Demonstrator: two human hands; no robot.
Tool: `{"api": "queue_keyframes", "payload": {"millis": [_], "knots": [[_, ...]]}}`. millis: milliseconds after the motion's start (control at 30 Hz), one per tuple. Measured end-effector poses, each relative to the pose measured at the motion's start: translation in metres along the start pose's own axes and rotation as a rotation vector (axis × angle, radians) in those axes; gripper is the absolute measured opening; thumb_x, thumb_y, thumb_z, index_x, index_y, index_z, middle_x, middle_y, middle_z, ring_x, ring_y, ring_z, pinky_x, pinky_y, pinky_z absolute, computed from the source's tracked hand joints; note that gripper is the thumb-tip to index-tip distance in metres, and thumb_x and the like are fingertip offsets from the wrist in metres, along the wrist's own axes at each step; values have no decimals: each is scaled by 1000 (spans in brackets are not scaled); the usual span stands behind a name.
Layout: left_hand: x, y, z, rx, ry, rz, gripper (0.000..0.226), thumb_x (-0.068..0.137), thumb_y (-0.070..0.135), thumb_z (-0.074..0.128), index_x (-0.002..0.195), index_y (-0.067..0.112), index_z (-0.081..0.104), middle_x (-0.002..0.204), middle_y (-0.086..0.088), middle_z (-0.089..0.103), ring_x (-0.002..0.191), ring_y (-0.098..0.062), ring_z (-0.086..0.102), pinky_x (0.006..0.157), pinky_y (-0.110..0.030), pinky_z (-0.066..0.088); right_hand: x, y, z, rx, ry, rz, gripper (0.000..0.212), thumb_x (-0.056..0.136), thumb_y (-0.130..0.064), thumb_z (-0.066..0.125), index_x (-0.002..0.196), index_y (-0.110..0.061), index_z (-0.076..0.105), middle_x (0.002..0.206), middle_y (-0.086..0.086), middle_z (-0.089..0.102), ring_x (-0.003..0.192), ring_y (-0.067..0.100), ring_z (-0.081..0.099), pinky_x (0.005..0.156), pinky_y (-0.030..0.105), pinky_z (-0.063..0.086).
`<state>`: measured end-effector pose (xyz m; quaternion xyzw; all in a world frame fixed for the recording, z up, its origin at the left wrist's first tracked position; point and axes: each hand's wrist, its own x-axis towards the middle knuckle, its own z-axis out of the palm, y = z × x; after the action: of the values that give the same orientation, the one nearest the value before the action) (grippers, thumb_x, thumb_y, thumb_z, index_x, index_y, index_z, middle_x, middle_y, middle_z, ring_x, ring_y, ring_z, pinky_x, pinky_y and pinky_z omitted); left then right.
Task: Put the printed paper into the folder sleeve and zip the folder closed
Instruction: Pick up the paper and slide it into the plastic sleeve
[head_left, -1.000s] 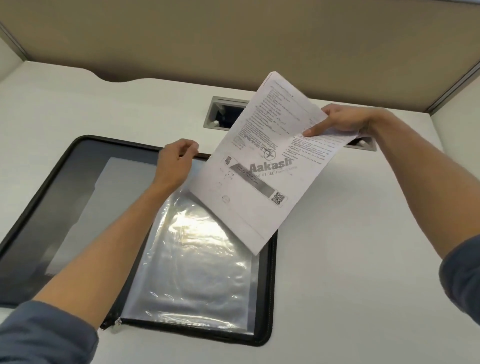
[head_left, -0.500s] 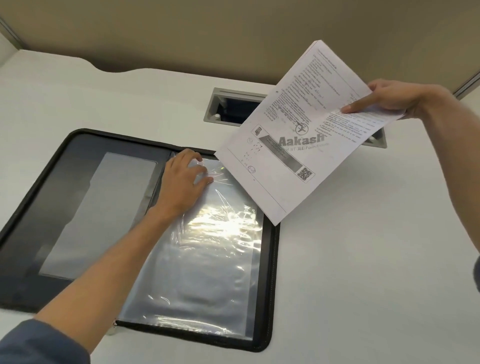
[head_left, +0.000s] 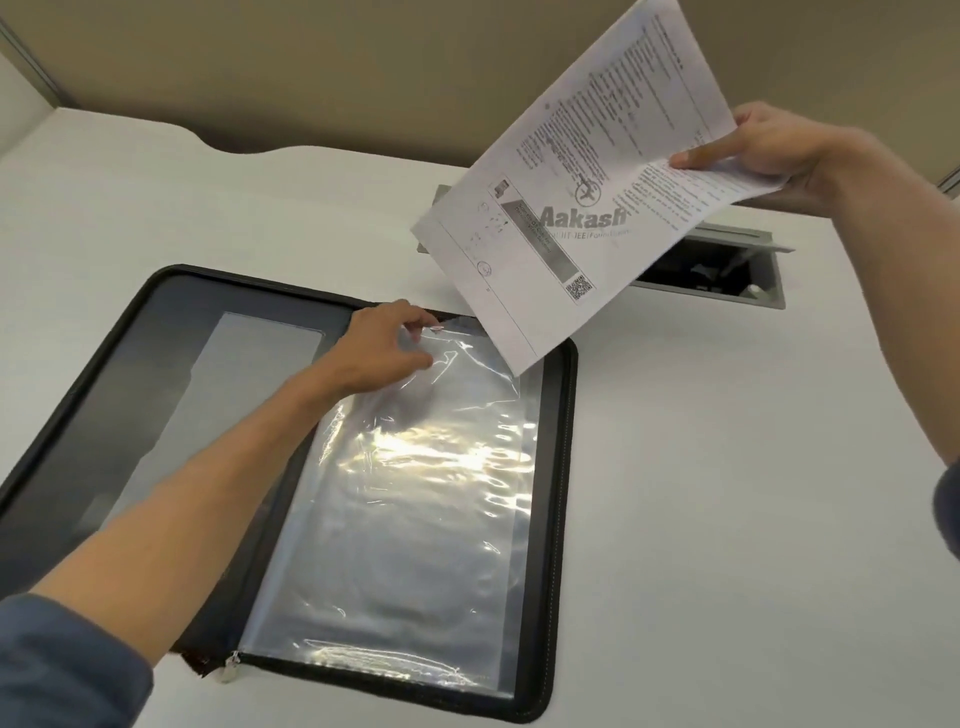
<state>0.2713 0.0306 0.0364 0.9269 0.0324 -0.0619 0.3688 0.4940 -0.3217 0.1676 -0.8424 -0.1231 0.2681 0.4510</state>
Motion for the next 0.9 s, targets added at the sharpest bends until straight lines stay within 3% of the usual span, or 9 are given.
{"api": "queue_keyframes", "payload": {"millis": [133,233,333,433,633,767,900], "knots": [[5,6,-2,-87,-69,0,13,85,24,69,92,17,61,98,-7,64,97,-23,58,83,-30,42,16,-19,-1,-92,55,-57,21,90,-10,64,104,-23,70,119,-3,66,100,18,64,69,18,59],[6,10,-3,-142,-75,7,11,86,20,67,91,16,58,98,-4,66,98,-22,58,81,-30,41,25,-34,-1,-103,82,-91,18,90,-13,64,103,-24,69,115,-6,68,95,14,67,71,20,59],[6,17,-2,-138,-91,75,12,81,9,67,88,15,59,85,3,64,85,-17,58,77,-32,43,30,-46,2,-101,115,-128,15,91,-14,63,104,-19,69,103,-11,68,82,5,68,61,14,56],[6,24,1,-92,-118,185,12,84,2,61,93,11,64,85,12,65,77,-9,57,79,-30,47,37,-55,6,-127,115,-173,14,92,-15,62,106,-16,67,96,-12,68,71,-3,69,57,11,53],[6,34,16,80,-138,318,17,98,20,52,108,18,66,98,2,69,94,-14,60,97,-36,36,47,-61,13,-161,82,-170,20,92,-18,63,111,-14,67,99,-11,68,80,4,66,61,14,56],[6,37,24,64,-109,318,17,98,19,52,104,17,68,87,4,71,88,-14,62,83,-30,43,51,-61,18,-171,30,-137,15,90,-17,65,105,-15,67,97,-11,69,71,-2,68,56,11,52],[5,35,27,-24,-63,253,11,93,18,58,96,19,68,81,6,72,85,-11,64,71,-26,47,55,-66,19,-185,-19,-130,12,90,-16,66,102,-19,69,98,-10,71,76,3,69,59,13,55]]}}
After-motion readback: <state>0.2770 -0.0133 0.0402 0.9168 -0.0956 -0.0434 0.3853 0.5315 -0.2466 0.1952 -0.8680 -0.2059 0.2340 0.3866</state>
